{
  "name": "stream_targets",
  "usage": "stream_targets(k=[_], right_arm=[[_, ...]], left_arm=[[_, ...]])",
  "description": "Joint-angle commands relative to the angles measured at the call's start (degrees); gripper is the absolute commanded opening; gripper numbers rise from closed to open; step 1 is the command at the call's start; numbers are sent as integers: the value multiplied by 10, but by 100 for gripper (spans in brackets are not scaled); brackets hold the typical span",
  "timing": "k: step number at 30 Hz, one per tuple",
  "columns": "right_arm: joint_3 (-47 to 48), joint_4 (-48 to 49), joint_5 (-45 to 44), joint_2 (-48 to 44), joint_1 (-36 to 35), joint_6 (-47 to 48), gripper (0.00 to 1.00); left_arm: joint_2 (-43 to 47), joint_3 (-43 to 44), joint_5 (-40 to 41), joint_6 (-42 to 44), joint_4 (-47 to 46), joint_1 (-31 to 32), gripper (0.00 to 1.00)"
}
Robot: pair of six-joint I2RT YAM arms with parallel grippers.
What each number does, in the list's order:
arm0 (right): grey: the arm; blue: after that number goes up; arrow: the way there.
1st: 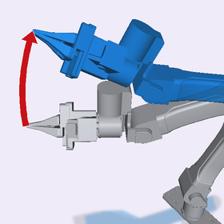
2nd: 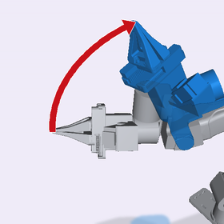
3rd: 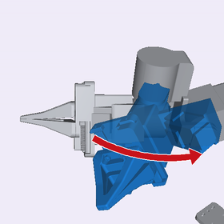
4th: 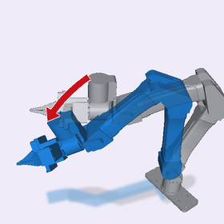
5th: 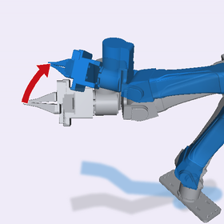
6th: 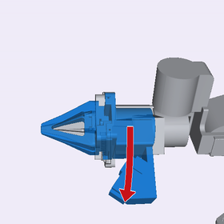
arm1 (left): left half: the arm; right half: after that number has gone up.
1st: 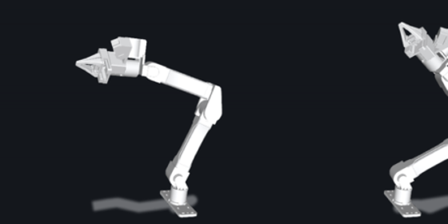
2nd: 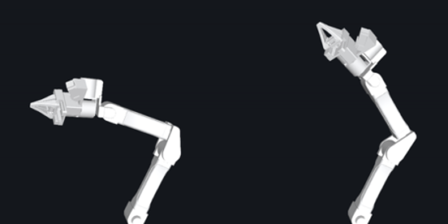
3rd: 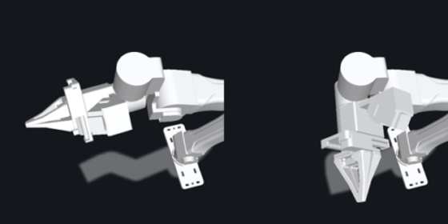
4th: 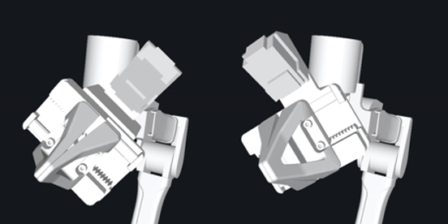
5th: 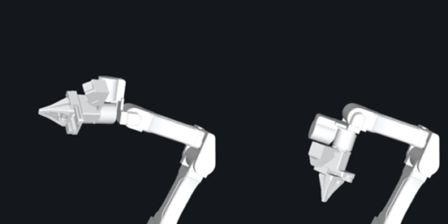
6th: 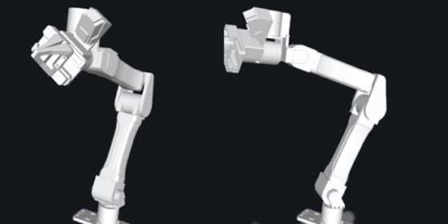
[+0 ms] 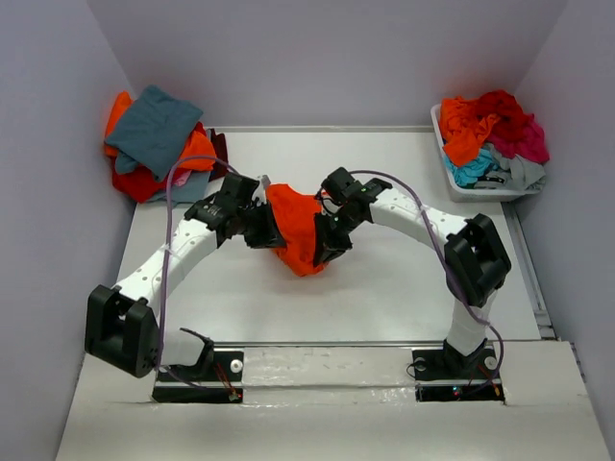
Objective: Fold and stack the t-shirts
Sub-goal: Fold the long partially folded tshirt into a neat square
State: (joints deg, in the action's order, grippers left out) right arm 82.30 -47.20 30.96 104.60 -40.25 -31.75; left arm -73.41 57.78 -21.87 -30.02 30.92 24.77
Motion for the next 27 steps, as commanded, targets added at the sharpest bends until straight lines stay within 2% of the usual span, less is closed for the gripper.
stream_targets(k=[1,9,16,27], right_arm=[[65,-18,-36,26,8,-4,16],[132,-27,-56,46,68,-15,15],[181,-45,-64,68,91,-13,15],[307,-68,-53,145,124,-15,15]], left_arm=[[-36,57,12,17,-21,2,6],[-93,109,20,23,-32,-9,6],[-128,149,22,20,-44,-42,6],[-215,251,39,-1,-62,-53,6]])
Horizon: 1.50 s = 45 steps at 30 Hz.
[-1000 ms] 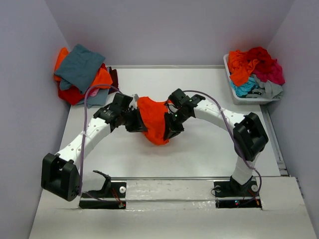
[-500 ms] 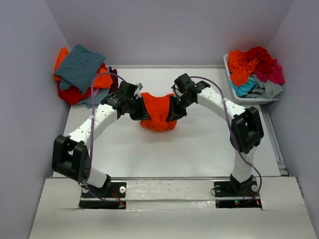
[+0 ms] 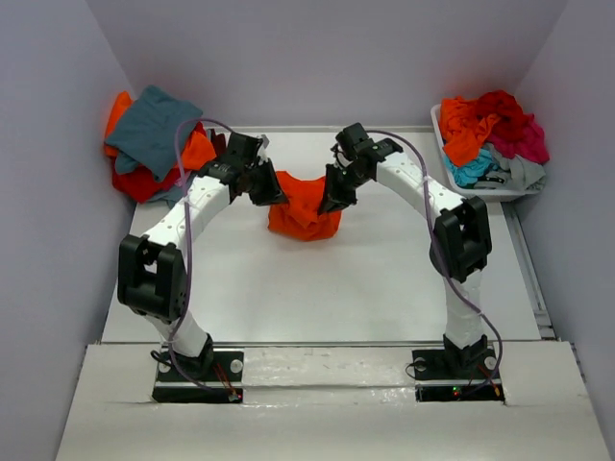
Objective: Fold and stack the t-shirts
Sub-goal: Fold the long partially folded tshirt into a neat square
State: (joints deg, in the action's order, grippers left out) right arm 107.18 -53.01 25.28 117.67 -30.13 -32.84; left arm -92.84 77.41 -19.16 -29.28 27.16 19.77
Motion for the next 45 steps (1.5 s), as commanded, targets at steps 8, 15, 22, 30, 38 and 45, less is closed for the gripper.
stream_targets(k=[8,15,22,30,38,45], right_arm=[[124,-19,9,56,58,-13,15],[203,-33,17,112,84,-14,16],[254,-24,42,165,102,-13,16],[298,19,41,205,107,-3,20],[307,38,27,228,112,-1,43],[337,27,24,252,112,-2,57]], left_arm=[[-82,118,32,-21,-25,-21,6],[-123,156,49,-39,-28,-32,6],[-172,194,74,-54,-37,-37,6],[-205,196,113,-74,-68,-37,6],[-211,176,153,-80,-95,-37,6],[-246,188,164,-68,-101,-37,53]])
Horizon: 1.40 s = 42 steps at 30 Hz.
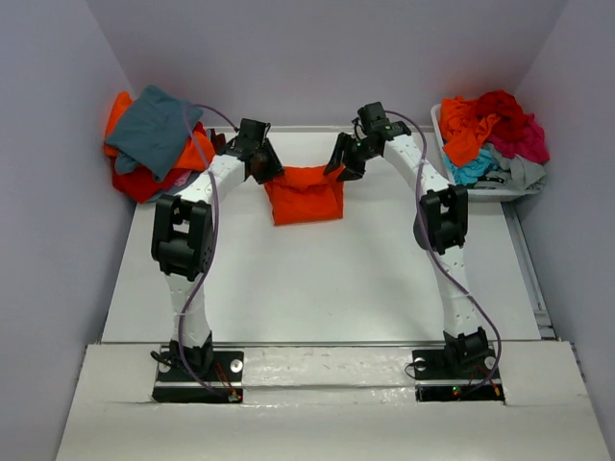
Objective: Fold and stack the t-shirts
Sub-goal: Fold the long partially folded tshirt into a neat square
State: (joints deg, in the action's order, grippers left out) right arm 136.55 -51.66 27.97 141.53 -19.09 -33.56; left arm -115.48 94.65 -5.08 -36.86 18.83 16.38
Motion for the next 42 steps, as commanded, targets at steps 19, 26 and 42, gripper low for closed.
stream_targets(k=[19,26,42], right_arm=[[-138,43,16,-107,2,28,55],[-144,52,45,-120,-3,19,41],[-197,89,104,-61,-31,9,25]], left_arm=[[30,77,51,43,53,25,99],[53,84,55,36,96,36,99],[48,-61,-47,12,50,54,98]])
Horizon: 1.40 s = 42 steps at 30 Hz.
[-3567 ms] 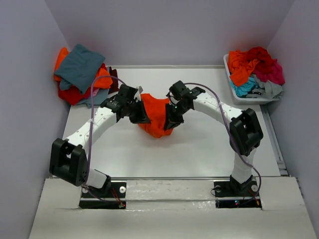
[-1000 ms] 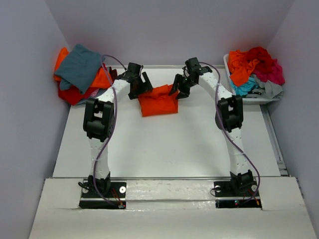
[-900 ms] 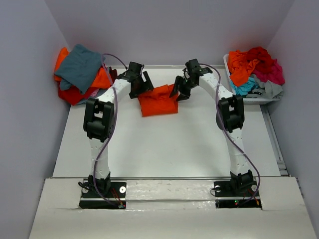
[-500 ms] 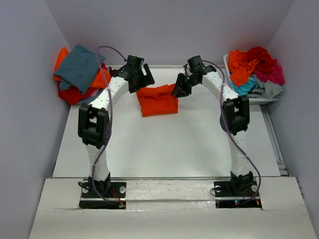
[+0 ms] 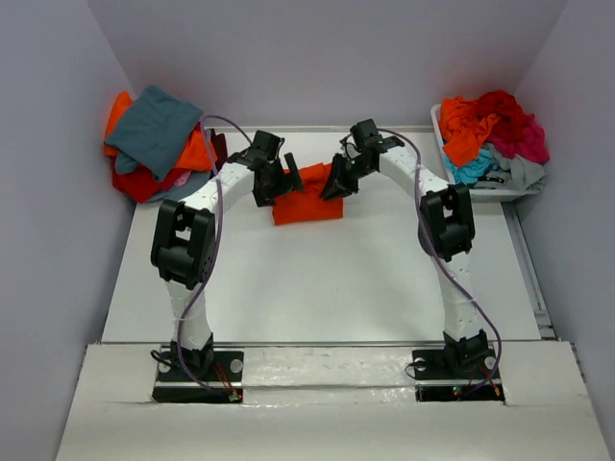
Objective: Fold and stack the t-shirts
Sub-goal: Fold the long partially folded tshirt into a neat square
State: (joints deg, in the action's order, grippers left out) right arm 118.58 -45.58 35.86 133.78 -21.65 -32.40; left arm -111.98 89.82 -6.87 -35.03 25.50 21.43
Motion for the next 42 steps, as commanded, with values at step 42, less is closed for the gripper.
stream_targets(k=[42], right_arm=[[-229,12,-6,-127,-54,54,20]], left_arm=[[59,-135,-67,25,109,41,98]])
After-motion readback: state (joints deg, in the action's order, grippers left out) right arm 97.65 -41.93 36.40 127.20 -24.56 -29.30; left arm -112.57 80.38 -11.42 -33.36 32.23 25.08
